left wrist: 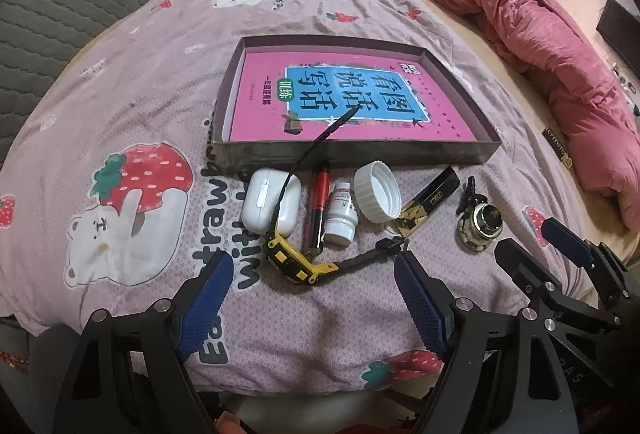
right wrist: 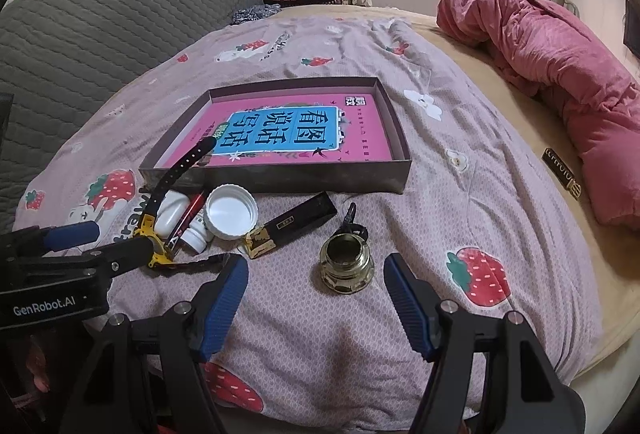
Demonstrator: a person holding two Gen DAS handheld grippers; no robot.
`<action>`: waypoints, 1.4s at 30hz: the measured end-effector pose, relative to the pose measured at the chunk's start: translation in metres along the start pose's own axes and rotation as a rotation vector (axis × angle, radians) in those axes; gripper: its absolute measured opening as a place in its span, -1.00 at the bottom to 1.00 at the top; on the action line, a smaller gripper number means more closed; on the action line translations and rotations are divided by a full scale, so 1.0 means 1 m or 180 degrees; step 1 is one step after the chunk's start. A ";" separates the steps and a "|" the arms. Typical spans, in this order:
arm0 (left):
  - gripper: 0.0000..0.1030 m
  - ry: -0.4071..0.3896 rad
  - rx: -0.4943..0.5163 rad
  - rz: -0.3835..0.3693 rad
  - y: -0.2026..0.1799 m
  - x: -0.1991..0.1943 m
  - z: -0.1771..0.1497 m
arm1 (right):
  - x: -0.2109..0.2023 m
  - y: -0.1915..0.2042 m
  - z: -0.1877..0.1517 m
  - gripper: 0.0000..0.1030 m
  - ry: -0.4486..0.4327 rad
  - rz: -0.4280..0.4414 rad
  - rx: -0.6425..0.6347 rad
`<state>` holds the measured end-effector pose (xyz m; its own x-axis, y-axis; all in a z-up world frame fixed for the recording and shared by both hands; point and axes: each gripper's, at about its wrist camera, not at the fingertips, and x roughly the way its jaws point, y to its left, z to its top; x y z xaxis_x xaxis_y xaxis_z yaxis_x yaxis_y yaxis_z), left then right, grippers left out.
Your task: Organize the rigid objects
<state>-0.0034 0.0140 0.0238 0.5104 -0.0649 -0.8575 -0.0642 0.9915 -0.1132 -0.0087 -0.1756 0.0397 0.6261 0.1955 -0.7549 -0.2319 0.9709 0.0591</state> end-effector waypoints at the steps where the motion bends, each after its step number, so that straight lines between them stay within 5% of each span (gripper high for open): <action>1: 0.62 -0.0002 -0.0001 0.0001 -0.001 0.000 0.000 | 0.000 0.001 0.000 0.35 -0.0002 -0.0005 0.0000; 42: 0.62 0.0000 -0.0004 0.0006 0.002 0.001 -0.003 | -0.005 0.002 0.002 0.35 -0.0058 -0.0024 -0.0042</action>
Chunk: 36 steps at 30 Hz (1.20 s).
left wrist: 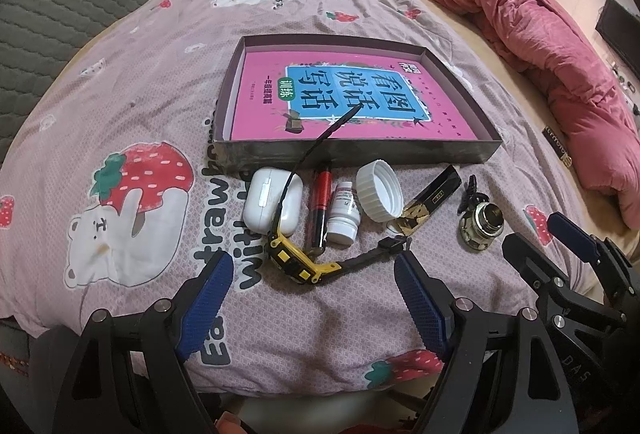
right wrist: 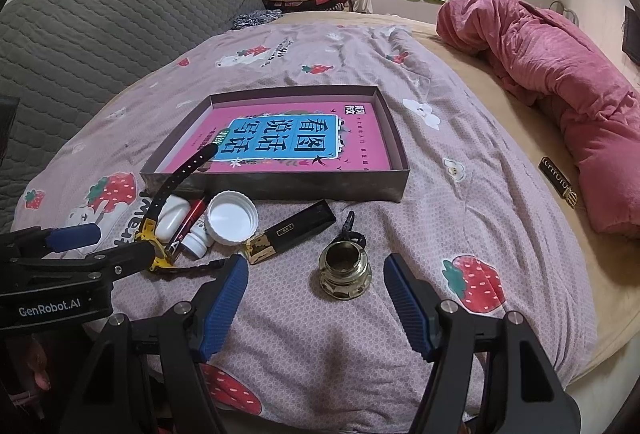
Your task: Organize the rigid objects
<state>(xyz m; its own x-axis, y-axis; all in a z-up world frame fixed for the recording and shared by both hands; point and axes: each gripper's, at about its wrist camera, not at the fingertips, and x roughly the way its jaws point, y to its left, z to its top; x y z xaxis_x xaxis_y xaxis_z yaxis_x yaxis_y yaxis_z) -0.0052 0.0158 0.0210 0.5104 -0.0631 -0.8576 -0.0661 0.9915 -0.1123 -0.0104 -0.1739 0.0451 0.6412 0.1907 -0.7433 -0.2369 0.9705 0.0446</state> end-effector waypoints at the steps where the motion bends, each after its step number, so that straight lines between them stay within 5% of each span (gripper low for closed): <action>1: 0.62 0.0000 -0.0001 -0.0001 0.000 0.000 0.000 | 0.000 0.000 0.000 0.35 0.0002 0.0000 -0.0001; 25: 0.62 0.0133 -0.0232 0.0181 0.031 0.022 0.001 | 0.012 -0.015 -0.003 0.35 0.0107 -0.0074 0.0158; 36: 0.62 0.0380 -0.0561 -0.0028 0.041 0.039 -0.005 | 0.019 -0.021 -0.006 0.35 0.0141 -0.0106 0.0200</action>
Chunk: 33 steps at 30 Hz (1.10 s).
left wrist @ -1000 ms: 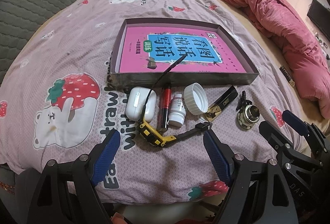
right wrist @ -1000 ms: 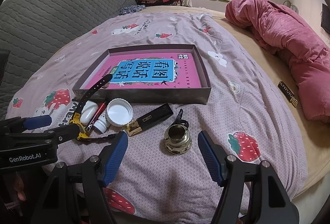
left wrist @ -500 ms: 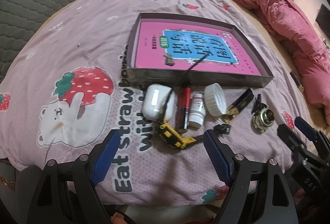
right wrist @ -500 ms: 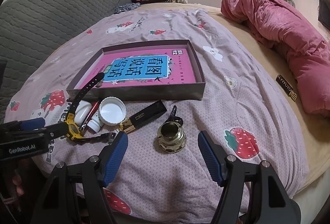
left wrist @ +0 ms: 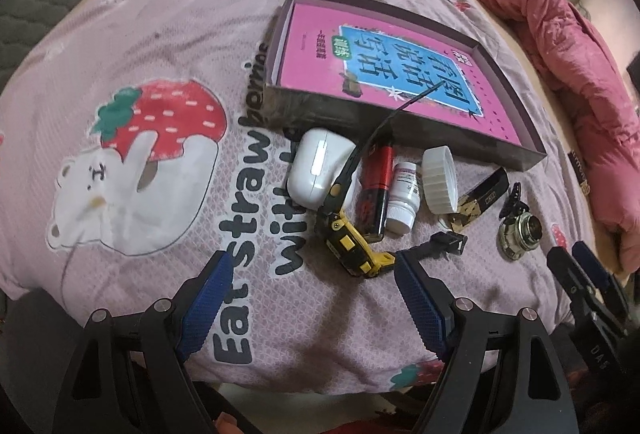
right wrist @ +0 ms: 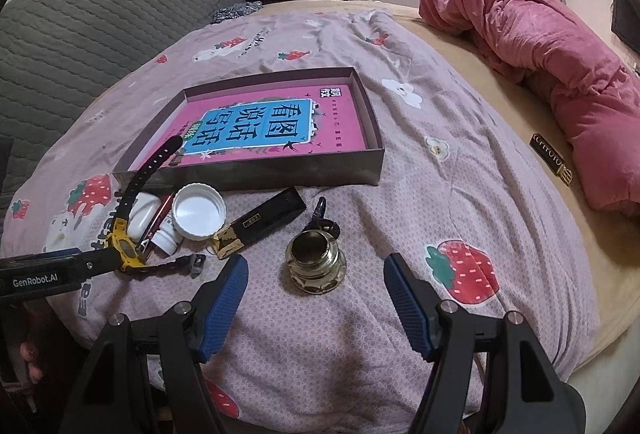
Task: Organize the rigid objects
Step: 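Grasp the yellow-black watch with the left tool while the right tool grasps the brass hex fitting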
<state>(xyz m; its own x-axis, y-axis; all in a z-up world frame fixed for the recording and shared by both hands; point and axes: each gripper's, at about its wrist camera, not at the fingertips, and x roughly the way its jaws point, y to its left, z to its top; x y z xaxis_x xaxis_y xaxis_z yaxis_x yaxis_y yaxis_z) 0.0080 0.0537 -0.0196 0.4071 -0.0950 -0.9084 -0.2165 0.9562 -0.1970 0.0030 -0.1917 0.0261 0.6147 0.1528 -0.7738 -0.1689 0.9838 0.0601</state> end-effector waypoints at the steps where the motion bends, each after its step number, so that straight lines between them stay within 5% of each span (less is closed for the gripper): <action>1: 0.62 0.0023 -0.0035 -0.0012 0.001 0.001 0.000 | 0.000 -0.001 0.000 0.35 0.0002 0.0001 0.0009; 9: 0.60 0.0175 -0.0259 -0.0145 -0.001 0.013 0.004 | 0.007 -0.008 0.000 0.35 0.0034 -0.0010 0.0070; 12: 0.27 0.0231 -0.0307 -0.0172 0.000 0.017 0.006 | 0.009 -0.010 0.000 0.35 0.0039 -0.0021 0.0075; 33: -0.36 0.0323 -0.0504 -0.0288 -0.013 0.036 0.010 | 0.041 -0.007 0.001 0.35 0.0182 -0.0076 0.0039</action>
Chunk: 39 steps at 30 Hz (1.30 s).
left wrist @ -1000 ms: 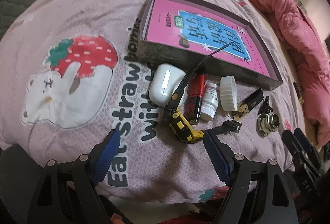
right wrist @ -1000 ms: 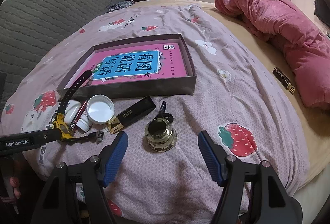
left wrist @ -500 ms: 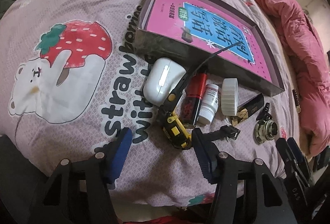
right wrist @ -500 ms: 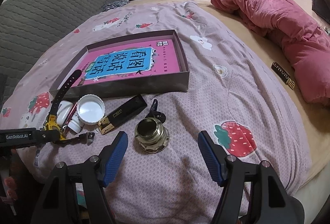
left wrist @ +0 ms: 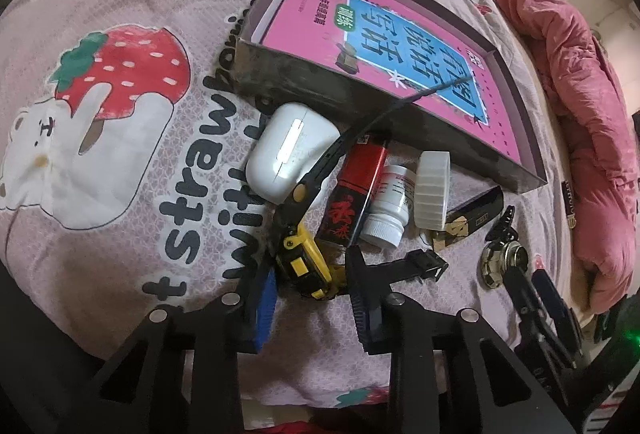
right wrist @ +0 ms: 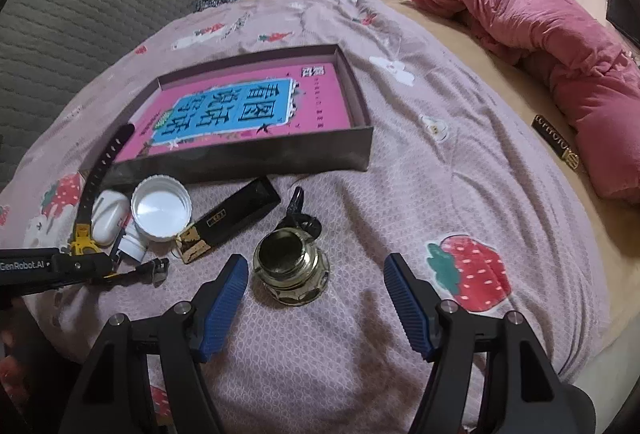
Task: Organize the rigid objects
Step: 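Grasp the yellow-black watch with the left tool while the right tool grasps the brass hex fitting, then lift the watch with the left tool while the right tool lifts the brass fitting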
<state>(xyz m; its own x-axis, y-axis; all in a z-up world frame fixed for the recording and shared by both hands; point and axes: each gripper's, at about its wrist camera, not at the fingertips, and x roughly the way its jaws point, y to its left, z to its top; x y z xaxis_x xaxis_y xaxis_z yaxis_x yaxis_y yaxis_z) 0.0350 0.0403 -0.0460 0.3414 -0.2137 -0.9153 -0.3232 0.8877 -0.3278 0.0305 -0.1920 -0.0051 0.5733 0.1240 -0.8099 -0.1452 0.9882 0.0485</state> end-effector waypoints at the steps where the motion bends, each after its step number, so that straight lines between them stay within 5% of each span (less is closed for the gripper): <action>1: -0.37 -0.0007 -0.0023 -0.0019 0.001 0.000 0.000 | 0.002 0.002 0.000 0.35 0.0011 -0.0001 -0.0031; 7: -0.57 -0.0012 -0.0163 -0.0118 0.015 0.001 0.000 | 0.011 0.008 -0.002 0.33 -0.0010 -0.0083 -0.0167; 17: -0.59 -0.0052 -0.0147 -0.0040 0.014 0.003 0.001 | 0.018 0.015 -0.005 -0.21 0.0008 -0.0088 -0.0342; 39: -0.68 -0.0167 0.0026 -0.0077 0.010 -0.009 0.001 | -0.001 -0.006 -0.003 -0.30 -0.0138 0.0200 -0.0094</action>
<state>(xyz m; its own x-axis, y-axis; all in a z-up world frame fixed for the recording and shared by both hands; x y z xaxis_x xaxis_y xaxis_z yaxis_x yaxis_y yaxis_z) 0.0300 0.0516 -0.0412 0.3949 -0.2136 -0.8936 -0.3072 0.8859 -0.3475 0.0281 -0.1987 -0.0066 0.5967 0.1901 -0.7796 -0.2053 0.9754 0.0806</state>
